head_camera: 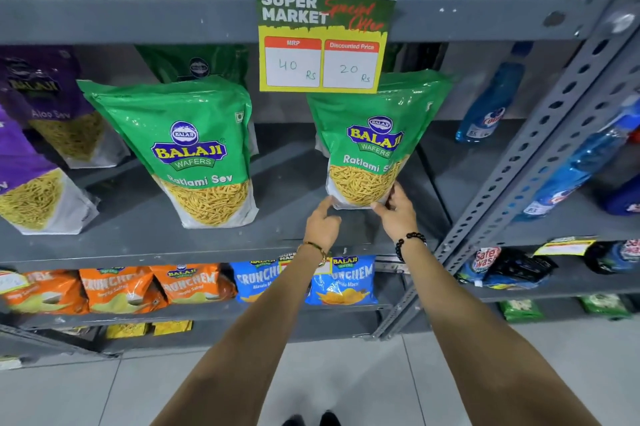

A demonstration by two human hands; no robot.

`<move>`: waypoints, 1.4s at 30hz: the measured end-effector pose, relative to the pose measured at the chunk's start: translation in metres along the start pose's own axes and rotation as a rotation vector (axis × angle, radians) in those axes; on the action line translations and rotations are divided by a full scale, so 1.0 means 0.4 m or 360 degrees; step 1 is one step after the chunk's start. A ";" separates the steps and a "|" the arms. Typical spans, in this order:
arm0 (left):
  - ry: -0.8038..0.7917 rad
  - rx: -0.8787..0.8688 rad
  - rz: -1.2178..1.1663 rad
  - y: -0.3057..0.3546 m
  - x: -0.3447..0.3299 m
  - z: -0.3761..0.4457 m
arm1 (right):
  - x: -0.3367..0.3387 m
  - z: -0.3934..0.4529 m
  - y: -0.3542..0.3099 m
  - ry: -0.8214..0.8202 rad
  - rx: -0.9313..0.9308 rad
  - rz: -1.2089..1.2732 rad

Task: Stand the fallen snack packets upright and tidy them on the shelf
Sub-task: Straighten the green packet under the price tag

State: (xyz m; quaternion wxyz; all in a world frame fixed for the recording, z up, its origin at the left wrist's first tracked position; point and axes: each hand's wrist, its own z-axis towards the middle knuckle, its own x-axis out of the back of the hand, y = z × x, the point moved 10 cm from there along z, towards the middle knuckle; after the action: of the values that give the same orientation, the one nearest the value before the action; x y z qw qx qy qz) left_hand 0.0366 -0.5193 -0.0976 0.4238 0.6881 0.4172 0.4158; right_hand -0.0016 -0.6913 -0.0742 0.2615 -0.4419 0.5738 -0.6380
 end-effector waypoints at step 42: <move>-0.0165 0.0014 0.0235 -0.031 -0.007 -0.051 | 0.056 -0.083 0.026 0.0186 -0.0001 0.0126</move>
State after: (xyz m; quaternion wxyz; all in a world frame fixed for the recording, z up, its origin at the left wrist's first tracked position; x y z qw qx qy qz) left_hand 0.0140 -0.5135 -0.1039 0.4101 0.7394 0.3444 0.4080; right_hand -0.0426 -0.6957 -0.0767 0.2526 -0.3809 0.6053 -0.6517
